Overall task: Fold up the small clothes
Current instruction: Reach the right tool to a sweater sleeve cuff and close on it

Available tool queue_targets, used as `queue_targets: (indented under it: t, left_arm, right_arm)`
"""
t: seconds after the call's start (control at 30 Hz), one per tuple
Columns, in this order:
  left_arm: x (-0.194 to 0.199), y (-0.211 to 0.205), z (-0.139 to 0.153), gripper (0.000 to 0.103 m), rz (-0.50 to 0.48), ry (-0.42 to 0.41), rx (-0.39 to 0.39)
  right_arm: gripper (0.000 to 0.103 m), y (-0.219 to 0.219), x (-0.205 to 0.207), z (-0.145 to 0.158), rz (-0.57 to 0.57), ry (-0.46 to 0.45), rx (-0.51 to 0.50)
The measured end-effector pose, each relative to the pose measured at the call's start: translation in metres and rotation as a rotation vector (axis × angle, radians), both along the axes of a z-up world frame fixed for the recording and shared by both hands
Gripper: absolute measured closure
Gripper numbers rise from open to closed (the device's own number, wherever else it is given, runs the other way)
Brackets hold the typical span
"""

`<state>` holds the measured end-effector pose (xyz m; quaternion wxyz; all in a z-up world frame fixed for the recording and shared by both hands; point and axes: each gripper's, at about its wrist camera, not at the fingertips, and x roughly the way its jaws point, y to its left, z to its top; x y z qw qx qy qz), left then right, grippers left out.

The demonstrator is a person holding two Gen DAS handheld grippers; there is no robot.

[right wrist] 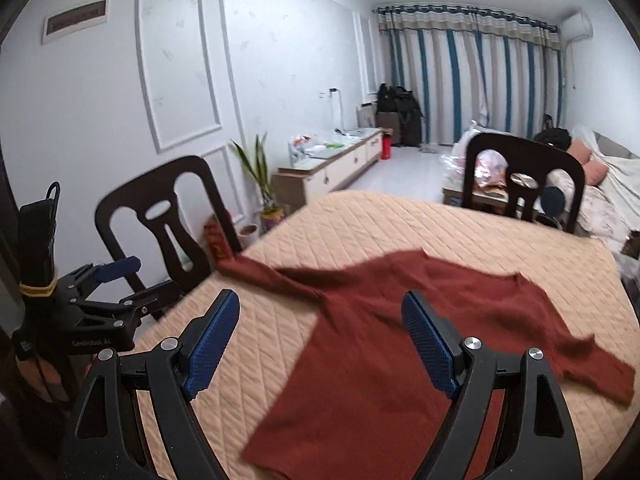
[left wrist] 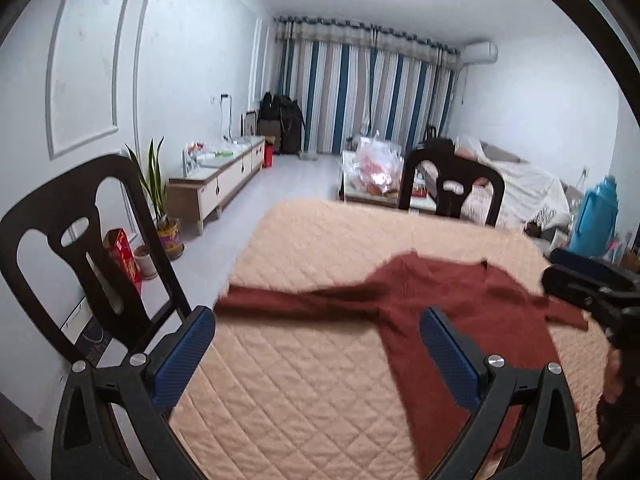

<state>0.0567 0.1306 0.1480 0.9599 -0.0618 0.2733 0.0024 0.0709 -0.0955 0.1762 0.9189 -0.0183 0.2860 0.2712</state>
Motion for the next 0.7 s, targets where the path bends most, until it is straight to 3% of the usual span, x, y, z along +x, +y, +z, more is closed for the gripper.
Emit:
queue_targets:
  t: [0.13, 0.33, 0.43, 0.5, 0.7]
  left_arm:
    - [0.012, 0.019, 0.002, 0.000, 0.038, -0.010, -0.020]
    - [0.019, 0.040, -0.028, 0.000, 0.044, 0.048, -0.034]
    - [0.021, 0.053, -0.044, 0.000, 0.031, 0.081, -0.064]
    - [0.021, 0.060, -0.054, 0.000, 0.021, 0.091, -0.088]
    - [0.021, 0.083, -0.074, 0.000, 0.024, 0.124, -0.145]
  right_arm:
    - [0.019, 0.018, 0.019, 0.003, 0.034, -0.017, -0.012]
    - [0.021, 0.062, 0.057, -0.035, 0.115, 0.050, -0.043]
    - [0.031, 0.089, 0.066, -0.053, 0.165, 0.052, -0.110]
    - [0.032, 0.111, 0.073, -0.069, 0.216, 0.062, -0.164]
    - [0.054, 0.152, 0.105, -0.101, 0.277, 0.140, -0.215]
